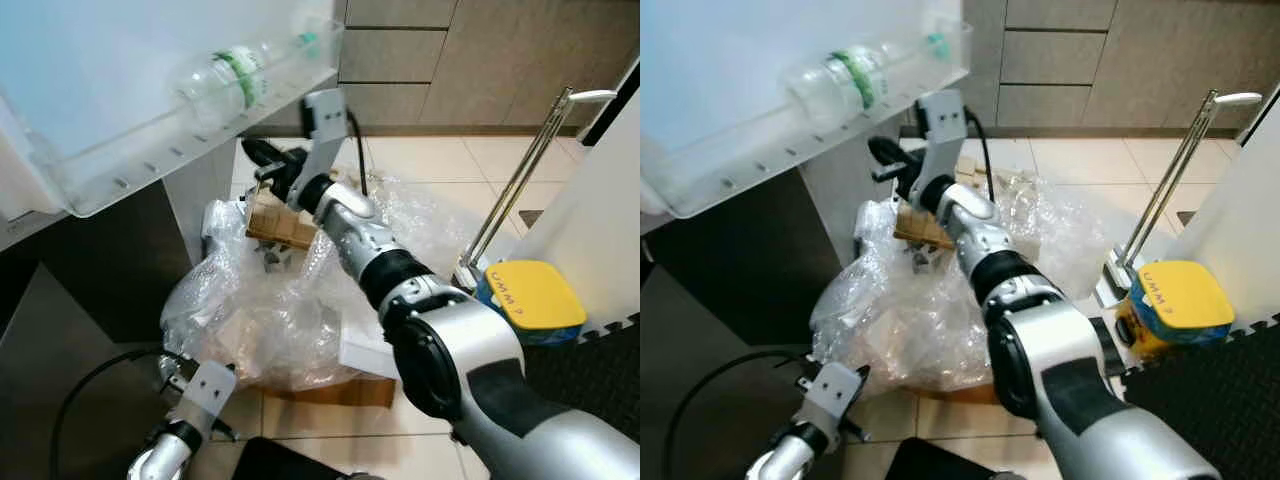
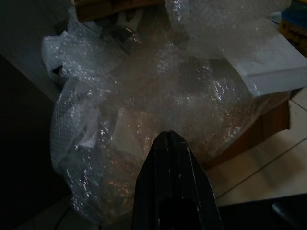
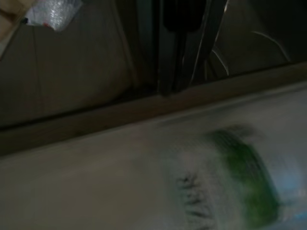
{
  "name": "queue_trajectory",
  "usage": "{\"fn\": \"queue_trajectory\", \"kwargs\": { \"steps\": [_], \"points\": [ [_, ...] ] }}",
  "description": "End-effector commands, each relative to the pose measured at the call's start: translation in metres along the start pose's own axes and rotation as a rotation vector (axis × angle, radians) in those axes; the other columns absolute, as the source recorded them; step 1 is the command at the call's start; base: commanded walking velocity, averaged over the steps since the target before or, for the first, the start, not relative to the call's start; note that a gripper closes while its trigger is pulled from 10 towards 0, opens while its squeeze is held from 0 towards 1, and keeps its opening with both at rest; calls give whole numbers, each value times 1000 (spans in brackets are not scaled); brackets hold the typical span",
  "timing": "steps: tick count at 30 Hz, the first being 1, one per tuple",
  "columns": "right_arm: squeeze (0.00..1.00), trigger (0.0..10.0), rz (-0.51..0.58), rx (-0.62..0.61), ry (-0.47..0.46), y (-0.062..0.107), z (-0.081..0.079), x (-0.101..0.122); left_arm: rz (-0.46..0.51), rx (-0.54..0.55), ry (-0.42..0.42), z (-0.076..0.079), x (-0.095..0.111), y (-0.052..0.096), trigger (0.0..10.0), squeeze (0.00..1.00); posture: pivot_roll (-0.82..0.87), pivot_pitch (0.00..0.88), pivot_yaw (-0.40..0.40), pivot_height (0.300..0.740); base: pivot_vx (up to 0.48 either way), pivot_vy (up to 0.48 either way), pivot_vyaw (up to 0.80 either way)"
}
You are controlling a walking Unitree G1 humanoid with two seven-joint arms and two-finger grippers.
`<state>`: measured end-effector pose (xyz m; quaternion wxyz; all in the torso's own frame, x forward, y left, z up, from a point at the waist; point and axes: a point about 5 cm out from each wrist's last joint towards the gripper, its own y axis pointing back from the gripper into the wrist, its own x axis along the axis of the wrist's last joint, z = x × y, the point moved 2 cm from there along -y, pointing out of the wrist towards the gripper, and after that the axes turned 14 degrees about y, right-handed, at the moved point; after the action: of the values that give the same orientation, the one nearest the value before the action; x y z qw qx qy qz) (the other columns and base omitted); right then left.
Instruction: Restocking fridge
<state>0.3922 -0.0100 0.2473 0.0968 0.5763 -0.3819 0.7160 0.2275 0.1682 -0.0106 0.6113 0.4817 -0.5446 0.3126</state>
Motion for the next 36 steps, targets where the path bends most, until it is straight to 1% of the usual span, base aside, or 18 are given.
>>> {"fn": "queue_trajectory", "kwargs": {
  "steps": [1,3,5,7,11,13,14,16,17,18,21,23,28,29,30,31,35,36],
  "points": [
    [0,10000,43,16,-34,12,-6,-5,-36,-26,4,8,-11,5,10000,0,-77,135,-27,740,0,0,0],
    [0,10000,25,-67,-4,56,-8,-26,-36,-34,7,11,-11,5,10000,0,-83,138,-22,740,0,0,0],
    [0,10000,12,-153,13,89,-9,-38,-36,-38,8,12,-12,4,10000,0,-87,139,-19,740,0,0,0],
    [0,10000,21,-206,12,106,-12,-39,-37,-46,5,13,-11,2,10000,0,-88,139,-17,740,0,0,0],
    [0,10000,46,-228,4,116,-18,-32,-36,-54,0,13,-11,1,10000,0,-88,137,-13,740,0,0,0],
    [0,10000,57,-212,9,124,-30,-23,-34,-58,-2,12,-10,2,10000,0,-90,135,-7,740,0,0,0],
    [0,10000,57,-212,9,124,-30,-23,-34,-58,-2,12,-10,2,10000,0,-90,135,-7,740,0,0,0],
    [0,10000,-73,-215,35,142,-34,-39,-40,-58,-2,11,-12,3,10000,0,-93,130,-4,740,0,0,0],
    [0,10000,-135,-254,24,154,-30,-51,-45,-57,-1,11,-13,3,10000,0,-91,129,-3,740,0,0,0],
    [0,10000,-135,-254,24,154,-30,-51,-45,-57,-1,11,-13,3,10000,0,-91,129,-3,740,0,0,0],
    [0,10000,-179,-374,27,174,-17,-61,-50,-59,-1,12,-14,3,10000,0,-86,125,-2,740,0,0,0],
    [0,10000,-101,-448,41,173,-7,-46,-49,-60,-3,11,-14,2,10000,0,-86,124,-1,740,0,0,0],
    [0,10000,-48,-452,74,166,-5,-30,-49,-60,-5,11,-14,1,10000,0,-87,123,0,740,0,0,0],
    [0,10000,6,-437,181,158,-2,-13,-46,-61,-6,10,-13,1,10000,0,-85,123,1,740,0,0,0],
    [0,10000,6,-437,181,158,-2,-13,-46,-61,-6,10,-13,1,10000,0,-85,123,1,740,0,0,0],
    [0,10000,47,-429,255,152,0,-2,-43,-61,-7,10,-13,0,10000,0,-85,123,1,740,0,0,0],
    [0,10000,163,-423,346,139,2,25,-37,-62,-6,9,-12,0,10000,0,-85,122,2,740,0,0,0],
    [0,10000,163,-423,346,139,2,25,-37,-62,-6,9,-12,0,10000,0,-85,122,2,740,0,0,0]
  ]
}}
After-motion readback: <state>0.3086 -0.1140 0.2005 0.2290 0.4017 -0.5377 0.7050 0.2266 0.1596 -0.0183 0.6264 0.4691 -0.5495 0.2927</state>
